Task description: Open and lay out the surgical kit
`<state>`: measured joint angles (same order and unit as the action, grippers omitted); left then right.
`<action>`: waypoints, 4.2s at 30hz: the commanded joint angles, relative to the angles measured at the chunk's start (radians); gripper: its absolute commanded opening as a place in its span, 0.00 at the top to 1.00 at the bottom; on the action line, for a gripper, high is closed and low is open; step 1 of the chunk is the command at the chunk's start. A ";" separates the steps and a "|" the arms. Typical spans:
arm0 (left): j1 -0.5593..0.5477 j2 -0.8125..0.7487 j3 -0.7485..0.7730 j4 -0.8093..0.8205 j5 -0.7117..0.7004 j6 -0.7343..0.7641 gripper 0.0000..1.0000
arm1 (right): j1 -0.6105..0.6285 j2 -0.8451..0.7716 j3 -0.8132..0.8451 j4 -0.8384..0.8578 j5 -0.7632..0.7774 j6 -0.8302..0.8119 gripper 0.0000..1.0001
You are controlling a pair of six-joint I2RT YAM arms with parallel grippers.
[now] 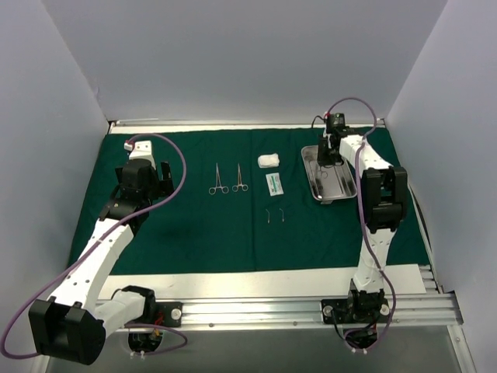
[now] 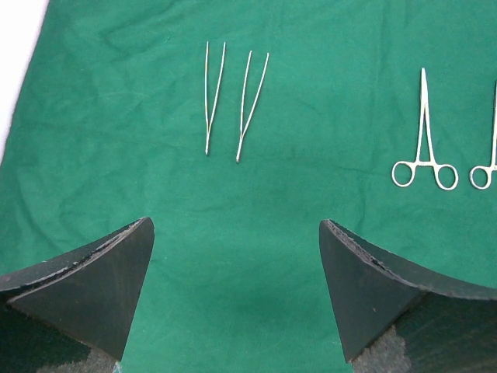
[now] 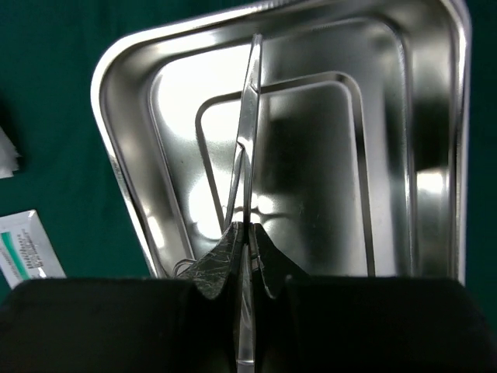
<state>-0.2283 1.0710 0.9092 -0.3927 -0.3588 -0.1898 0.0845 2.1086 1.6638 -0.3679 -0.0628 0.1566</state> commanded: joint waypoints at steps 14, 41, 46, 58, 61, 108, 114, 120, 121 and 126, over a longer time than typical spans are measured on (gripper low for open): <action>-0.005 -0.013 -0.003 0.048 0.075 -0.010 0.03 | -0.035 -0.180 -0.127 0.113 -0.123 0.055 1.00; -0.362 0.170 0.165 0.219 0.375 -0.341 0.00 | 0.351 -0.463 -0.309 0.337 -0.155 0.282 1.00; -0.390 0.228 0.181 0.301 0.412 -0.388 0.08 | 0.405 -0.486 -0.338 0.395 -0.160 0.311 1.00; -0.401 0.352 0.206 0.370 0.434 -0.421 0.32 | 0.478 -0.529 -0.384 0.484 -0.195 0.330 1.00; -0.401 0.371 0.209 0.376 0.435 -0.424 0.40 | 0.489 -0.538 -0.391 0.489 -0.197 0.330 1.00; 0.075 0.348 0.016 0.308 0.810 -0.287 0.98 | 0.328 -0.742 -0.495 0.325 -0.088 0.172 0.00; 0.121 0.490 0.112 0.273 0.894 -0.241 0.98 | 0.314 -0.774 -0.521 0.302 -0.069 0.123 0.00; 0.147 0.615 0.195 0.245 0.940 -0.212 0.98 | 0.305 -0.802 -0.555 0.317 -0.048 0.103 0.00; 0.147 0.627 0.210 0.244 0.943 -0.212 0.98 | 0.305 -0.803 -0.556 0.317 -0.048 0.101 0.00; 0.152 0.678 0.220 0.256 0.936 -0.211 0.98 | 0.299 -0.800 -0.561 0.314 -0.054 0.095 0.00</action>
<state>-0.0834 1.7309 1.0859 -0.1493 0.5411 -0.4278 0.3916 1.3468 1.1069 -0.0643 -0.1337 0.2745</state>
